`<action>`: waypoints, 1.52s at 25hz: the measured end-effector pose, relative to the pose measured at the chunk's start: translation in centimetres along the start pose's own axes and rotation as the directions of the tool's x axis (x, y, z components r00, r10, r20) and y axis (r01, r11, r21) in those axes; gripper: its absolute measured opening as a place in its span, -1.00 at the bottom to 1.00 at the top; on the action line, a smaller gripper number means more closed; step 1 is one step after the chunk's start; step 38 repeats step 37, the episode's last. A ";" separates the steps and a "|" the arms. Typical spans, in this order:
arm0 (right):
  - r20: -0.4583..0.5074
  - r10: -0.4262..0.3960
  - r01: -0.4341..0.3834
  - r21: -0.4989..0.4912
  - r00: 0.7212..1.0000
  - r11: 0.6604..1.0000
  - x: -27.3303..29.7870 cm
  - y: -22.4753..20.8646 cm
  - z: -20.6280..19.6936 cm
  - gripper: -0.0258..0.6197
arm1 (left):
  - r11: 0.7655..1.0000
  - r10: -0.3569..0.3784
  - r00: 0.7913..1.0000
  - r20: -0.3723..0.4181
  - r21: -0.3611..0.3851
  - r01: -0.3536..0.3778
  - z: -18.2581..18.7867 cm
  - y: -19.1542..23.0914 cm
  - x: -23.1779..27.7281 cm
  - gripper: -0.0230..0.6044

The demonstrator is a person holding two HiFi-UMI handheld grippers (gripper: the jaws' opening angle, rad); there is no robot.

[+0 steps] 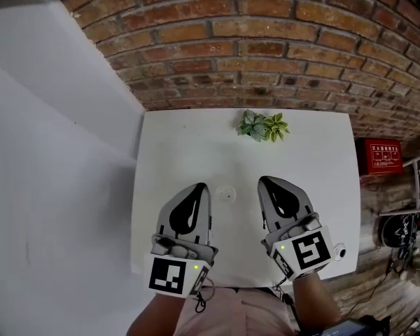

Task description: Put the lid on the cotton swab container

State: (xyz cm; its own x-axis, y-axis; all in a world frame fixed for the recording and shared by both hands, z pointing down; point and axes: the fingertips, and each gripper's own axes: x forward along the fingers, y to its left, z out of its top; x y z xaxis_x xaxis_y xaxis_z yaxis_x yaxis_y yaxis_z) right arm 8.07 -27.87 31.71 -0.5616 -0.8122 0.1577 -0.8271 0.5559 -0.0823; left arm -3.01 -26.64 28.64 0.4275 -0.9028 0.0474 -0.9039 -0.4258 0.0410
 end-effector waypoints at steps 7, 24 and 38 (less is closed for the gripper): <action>0.061 -0.039 0.043 -0.073 0.997 0.996 -2.3 1.2 3.7 -0.91 | 0.998 0.047 0.996 0.072 0.045 -0.050 4.0 -0.3 -1.4 -0.93; 0.100 -0.061 0.069 -0.077 0.993 0.995 -3.6 1.5 4.7 -0.91 | 0.997 0.042 0.996 0.083 0.053 -0.047 4.8 -1.1 -1.6 -0.93; 0.094 -0.065 0.072 -0.065 0.993 0.995 -3.4 1.1 4.3 -0.91 | 0.998 0.029 0.997 0.070 0.055 -0.033 4.2 -1.4 -1.1 -0.93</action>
